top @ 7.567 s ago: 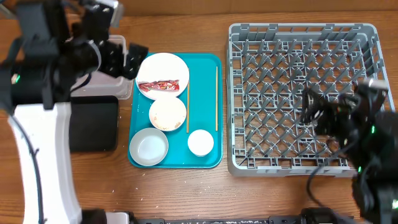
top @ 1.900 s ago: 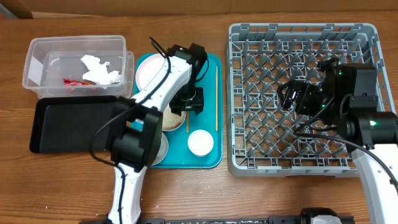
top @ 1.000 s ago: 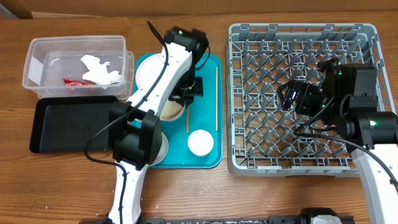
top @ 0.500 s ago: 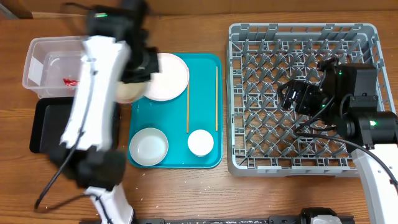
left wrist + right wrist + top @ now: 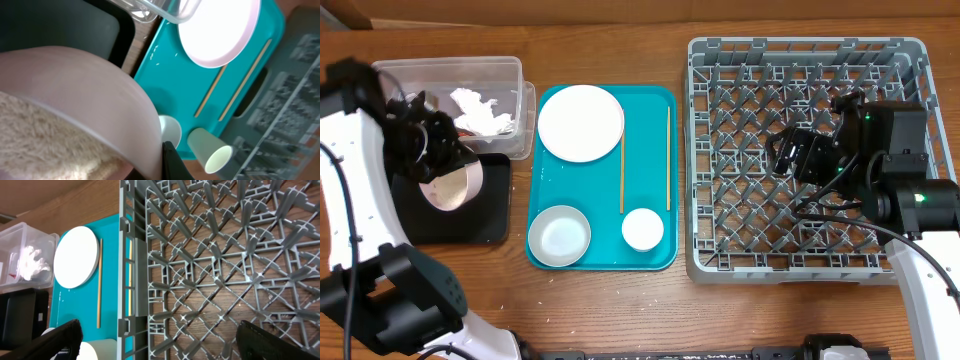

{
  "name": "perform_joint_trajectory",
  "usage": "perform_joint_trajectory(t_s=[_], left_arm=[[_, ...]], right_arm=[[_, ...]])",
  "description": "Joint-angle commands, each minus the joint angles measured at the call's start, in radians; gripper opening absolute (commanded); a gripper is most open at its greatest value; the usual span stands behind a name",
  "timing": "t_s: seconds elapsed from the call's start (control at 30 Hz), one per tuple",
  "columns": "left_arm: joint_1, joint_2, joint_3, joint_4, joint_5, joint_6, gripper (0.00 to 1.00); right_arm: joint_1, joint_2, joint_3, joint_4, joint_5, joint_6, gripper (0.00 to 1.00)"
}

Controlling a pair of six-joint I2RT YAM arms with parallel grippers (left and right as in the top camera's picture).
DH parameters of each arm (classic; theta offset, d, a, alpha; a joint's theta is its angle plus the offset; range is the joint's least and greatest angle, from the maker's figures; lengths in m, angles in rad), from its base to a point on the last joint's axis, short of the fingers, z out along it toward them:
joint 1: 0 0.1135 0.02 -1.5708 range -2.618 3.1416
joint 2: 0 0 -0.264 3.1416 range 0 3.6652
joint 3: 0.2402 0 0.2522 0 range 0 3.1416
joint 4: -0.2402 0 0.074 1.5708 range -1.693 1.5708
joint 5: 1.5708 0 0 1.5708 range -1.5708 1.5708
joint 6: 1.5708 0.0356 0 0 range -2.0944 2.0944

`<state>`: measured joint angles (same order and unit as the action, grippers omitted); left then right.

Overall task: Sort waste into correct bins and load items into the dishwasher
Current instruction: 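Tip the rice bowl over the black tray to pour out rice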

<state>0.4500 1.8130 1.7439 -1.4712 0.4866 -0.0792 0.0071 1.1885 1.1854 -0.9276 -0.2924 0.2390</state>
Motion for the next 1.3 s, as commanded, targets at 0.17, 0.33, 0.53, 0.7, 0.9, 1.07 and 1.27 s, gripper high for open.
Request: perform_joint_trajectory(t_s=[0.17,0.33,0.53,0.7,0.9,1.07,1.27], left_arm=[[0.204,-0.002,-0.285,0.204,0.374,0.082,0.04],[0.321,-0.001,-0.397,0.31,0.602,0.103,0.04],[0.418,-0.001,-0.413,0.381,0.799,0.102,0.04],[0.468,-0.001,-0.413,0.384,0.98,0.101,0.04],[0.5,-0.001,-0.412,0.403,1.095,-0.088,0.04],[0.501,-0.001,-0.412,0.503,1.095,-0.219,0.04],[0.5,-0.001,-0.412,0.53,1.095,-0.314,0.04]], right_arm=[[-0.003,-0.002,0.013,0.01,-0.017,0.004,1.0],[-0.003,-0.002,0.013,0.01,-0.02,0.004,1.0],[-0.003,-0.002,0.013,0.01,-0.024,0.004,1.0],[-0.003,-0.002,0.013,0.01,-0.024,0.004,1.0],[-0.003,-0.002,0.013,0.01,-0.024,0.004,1.0],[-0.003,-0.002,0.013,0.021,-0.024,0.004,1.0],[-0.003,-0.002,0.013,0.021,-0.024,0.004,1.0]])
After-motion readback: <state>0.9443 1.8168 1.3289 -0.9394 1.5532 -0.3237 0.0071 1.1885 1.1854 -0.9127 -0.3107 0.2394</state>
